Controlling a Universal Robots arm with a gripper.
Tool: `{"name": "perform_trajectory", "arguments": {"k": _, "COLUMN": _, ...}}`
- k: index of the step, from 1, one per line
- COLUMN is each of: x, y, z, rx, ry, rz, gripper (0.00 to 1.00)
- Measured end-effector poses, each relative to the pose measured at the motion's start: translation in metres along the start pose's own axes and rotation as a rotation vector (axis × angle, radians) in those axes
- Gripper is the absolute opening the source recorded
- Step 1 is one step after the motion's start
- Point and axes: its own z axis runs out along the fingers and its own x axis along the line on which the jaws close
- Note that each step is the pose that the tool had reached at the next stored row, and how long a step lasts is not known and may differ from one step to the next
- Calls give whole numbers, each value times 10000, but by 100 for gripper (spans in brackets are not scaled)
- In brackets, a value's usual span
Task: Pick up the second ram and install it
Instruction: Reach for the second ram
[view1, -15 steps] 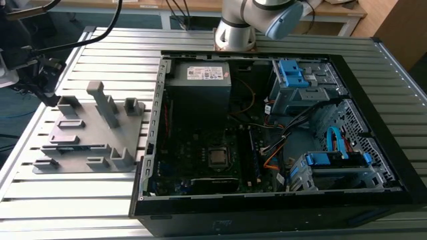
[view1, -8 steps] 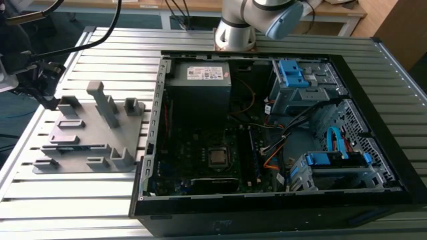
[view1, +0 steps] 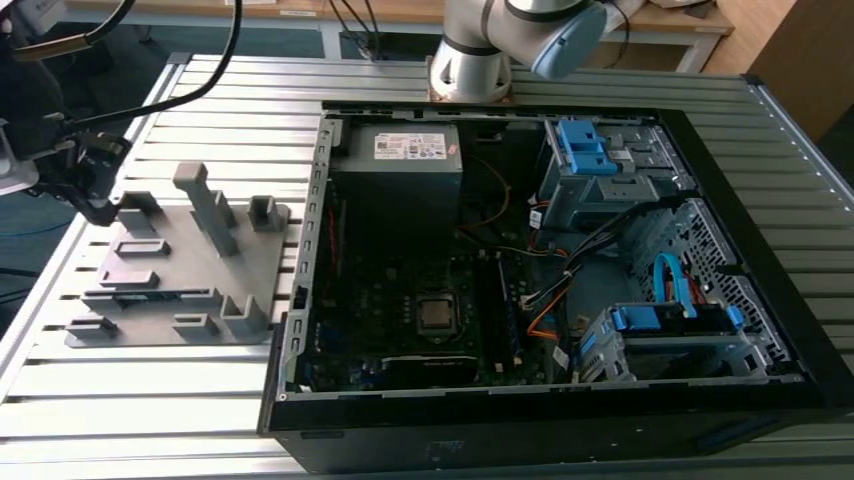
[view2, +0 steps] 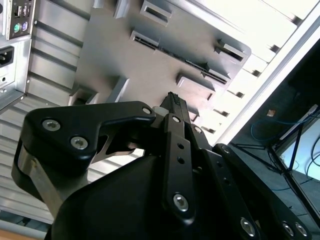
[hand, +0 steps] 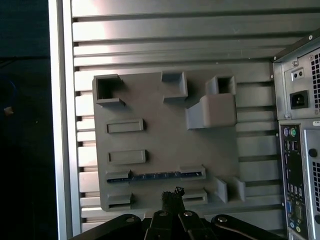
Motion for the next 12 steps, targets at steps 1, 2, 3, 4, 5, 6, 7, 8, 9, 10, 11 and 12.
{"name": "perform_trajectory", "arguments": {"k": 1, "x": 2, "y": -3, "z": 7, "rx": 0, "ry": 0, "rz": 0, "gripper": 10}}
{"name": "perform_trajectory", "arguments": {"k": 2, "x": 4, "y": -5, "z": 14, "rx": 1, "ry": 1, "rz": 1, "gripper": 10}}
{"name": "perform_trajectory", "arguments": {"k": 3, "x": 5, "y": -8, "z": 21, "rx": 1, "ry": 0, "rz": 0, "gripper": 10}}
{"name": "perform_trajectory", "arguments": {"k": 4, "x": 7, "y": -10, "z": 28, "rx": 0, "ry": 0, "rz": 0, "gripper": 10}}
{"name": "perform_trajectory", "arguments": {"k": 5, "x": 8, "y": -13, "z": 34, "rx": 1, "ry": 0, "rz": 0, "gripper": 10}}
{"name": "perform_trajectory", "arguments": {"k": 6, "x": 10, "y": -16, "z": 41, "rx": 0, "ry": 0, "rz": 0, "gripper": 10}}
{"name": "perform_trajectory", "arguments": {"k": 7, "x": 12, "y": -19, "z": 49, "rx": 0, "ry": -1, "rz": 0, "gripper": 10}}
{"name": "perform_trajectory", "arguments": {"k": 8, "x": 13, "y": -22, "z": 56, "rx": 0, "ry": 0, "rz": 0, "gripper": 10}}
{"name": "perform_trajectory", "arguments": {"k": 9, "x": 15, "y": -25, "z": 62, "rx": 0, "ry": 0, "rz": 0, "gripper": 10}}
{"name": "perform_trajectory", "arguments": {"k": 10, "x": 16, "y": -29, "z": 69, "rx": 0, "ry": 0, "rz": 0, "gripper": 10}}
{"name": "perform_trajectory", "arguments": {"k": 11, "x": 17, "y": -32, "z": 75, "rx": 0, "ry": 0, "rz": 0, "gripper": 10}}
{"name": "perform_trajectory", "arguments": {"k": 12, "x": 18, "y": -35, "z": 81, "rx": 1, "ry": 0, "rz": 0, "gripper": 10}}
